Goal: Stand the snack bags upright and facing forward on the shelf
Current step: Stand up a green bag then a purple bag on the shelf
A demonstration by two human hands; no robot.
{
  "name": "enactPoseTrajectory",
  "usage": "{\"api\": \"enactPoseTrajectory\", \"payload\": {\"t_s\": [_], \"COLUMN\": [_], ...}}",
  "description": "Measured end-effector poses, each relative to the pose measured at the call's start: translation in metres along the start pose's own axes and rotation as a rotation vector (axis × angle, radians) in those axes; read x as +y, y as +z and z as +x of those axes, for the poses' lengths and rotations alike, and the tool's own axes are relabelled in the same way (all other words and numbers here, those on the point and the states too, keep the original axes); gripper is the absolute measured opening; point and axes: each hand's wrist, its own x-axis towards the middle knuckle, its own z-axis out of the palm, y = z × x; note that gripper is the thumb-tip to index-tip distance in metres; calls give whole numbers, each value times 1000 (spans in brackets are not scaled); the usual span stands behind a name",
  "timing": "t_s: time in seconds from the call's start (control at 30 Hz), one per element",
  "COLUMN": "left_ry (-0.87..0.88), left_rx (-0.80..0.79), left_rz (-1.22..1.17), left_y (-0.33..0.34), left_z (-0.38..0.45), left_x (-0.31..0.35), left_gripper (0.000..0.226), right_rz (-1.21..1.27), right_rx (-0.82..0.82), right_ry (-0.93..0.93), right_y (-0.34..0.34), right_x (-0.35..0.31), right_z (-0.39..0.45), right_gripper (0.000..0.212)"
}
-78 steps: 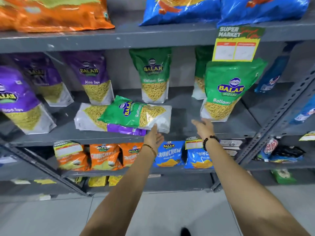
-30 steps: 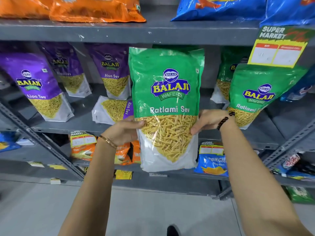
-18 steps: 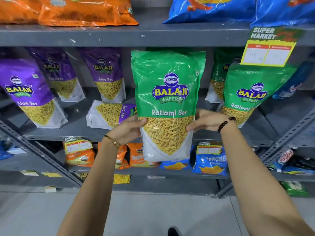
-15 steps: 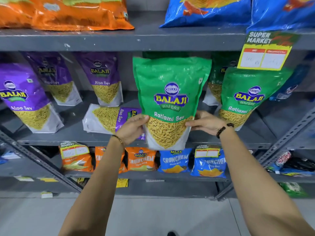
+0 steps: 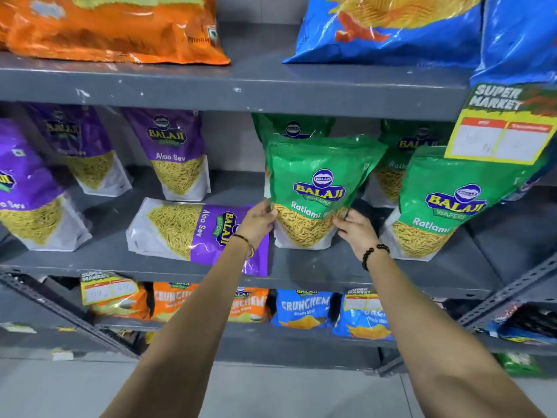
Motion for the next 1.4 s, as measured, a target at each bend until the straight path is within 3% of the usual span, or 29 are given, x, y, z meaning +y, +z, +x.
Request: {"api": "enactPoseTrajectory", "payload": {"t_s": [0.1, 0.17, 0.3, 0.43, 0.53, 0.6, 0.7, 0.8, 0.87, 1.0, 1.07, 1.2, 1.4], "left_ry": [1, 58, 216, 330, 282, 231, 154, 90, 25, 55, 68, 4, -96], "left_rx": [125, 137, 119, 100, 37, -29, -94, -172, -193, -275, -224, -114, -172], "left_rz": [-25, 82, 346, 636, 853, 925, 1032, 1098, 1127, 1220, 1208, 1088, 937], "left_y": [-8, -20, -70, -143, -198, -219, -239, -253, -260, -272, -274, -270, -274], "left_z": [-7, -11, -8, -2, 1, 0, 0, 2, 1, 2, 5, 13, 22], "left_x": [-8, -10, 13, 41, 53, 59, 68, 69, 68, 61, 61, 61, 36], "left_gripper": [38, 33, 29, 27, 29, 32, 40, 47, 48, 56, 52, 47, 48], "right_rz": [29, 56, 155, 90, 95, 118, 122, 325, 500, 692, 717, 703, 613], "right_rx": [19, 106, 514, 789, 979, 1021, 780, 525, 439, 373, 340, 319, 273], "right_ry": [51, 73, 104, 136, 180, 243, 349, 401, 463, 482, 520, 535, 519], "right_y": [1, 8, 36, 88, 143, 173, 212, 253, 276, 310, 317, 317, 308], "right_x": [6, 12, 31, 51, 57, 57, 57, 49, 47, 46, 47, 48, 51], "right_z": [-5, -8, -14, -36, -62, -76, -91, -104, -105, -97, -91, -84, -79], "right_gripper": [35, 35, 45, 23, 32, 41, 34, 11, 16, 53, 66, 70, 66]}}
